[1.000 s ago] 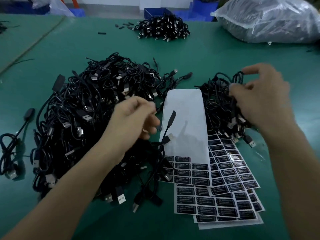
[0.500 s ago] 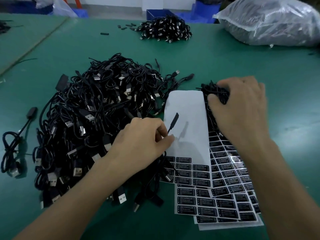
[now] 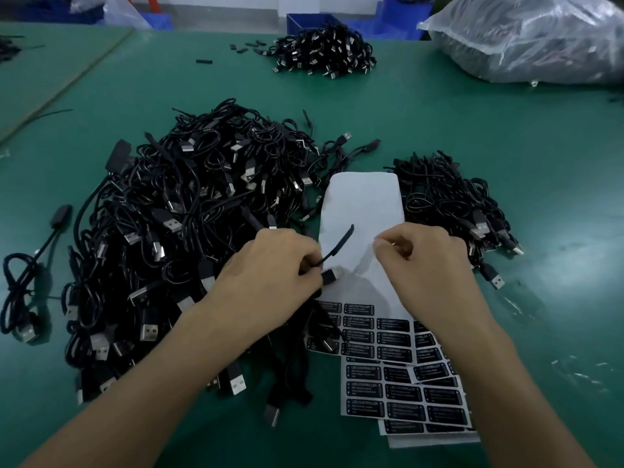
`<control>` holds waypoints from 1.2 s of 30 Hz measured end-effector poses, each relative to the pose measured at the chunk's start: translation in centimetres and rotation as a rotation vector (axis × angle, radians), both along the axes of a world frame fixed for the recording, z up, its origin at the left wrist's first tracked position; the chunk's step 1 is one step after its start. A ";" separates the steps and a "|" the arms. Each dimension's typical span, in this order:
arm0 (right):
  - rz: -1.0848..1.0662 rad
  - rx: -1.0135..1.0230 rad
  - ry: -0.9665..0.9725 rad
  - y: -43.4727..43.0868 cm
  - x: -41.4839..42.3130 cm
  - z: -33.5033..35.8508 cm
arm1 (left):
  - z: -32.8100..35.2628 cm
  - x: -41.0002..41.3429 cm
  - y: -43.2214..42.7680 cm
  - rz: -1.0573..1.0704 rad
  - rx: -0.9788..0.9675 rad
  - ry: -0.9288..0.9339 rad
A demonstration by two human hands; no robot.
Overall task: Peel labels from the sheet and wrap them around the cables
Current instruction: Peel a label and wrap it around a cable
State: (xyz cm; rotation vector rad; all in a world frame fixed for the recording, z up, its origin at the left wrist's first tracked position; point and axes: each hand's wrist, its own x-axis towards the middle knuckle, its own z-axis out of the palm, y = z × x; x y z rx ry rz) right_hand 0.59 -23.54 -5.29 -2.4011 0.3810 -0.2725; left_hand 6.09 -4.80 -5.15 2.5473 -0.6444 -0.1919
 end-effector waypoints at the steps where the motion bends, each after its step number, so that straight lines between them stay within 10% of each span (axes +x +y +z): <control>1: 0.001 0.005 0.018 -0.3 -0.2 0.0 | 0.1 0.1 0.1 0.004 -0.001 -0.002; 23: 0.370 0.524 0.148 -2.4 -2.6 0.5 | -0.2 0.2 -0.5 -0.047 -0.523 0.200; 36: 0.357 0.653 0.147 -1.9 -2.7 0.3 | -0.5 -1.4 -1.4 -0.126 -0.492 0.251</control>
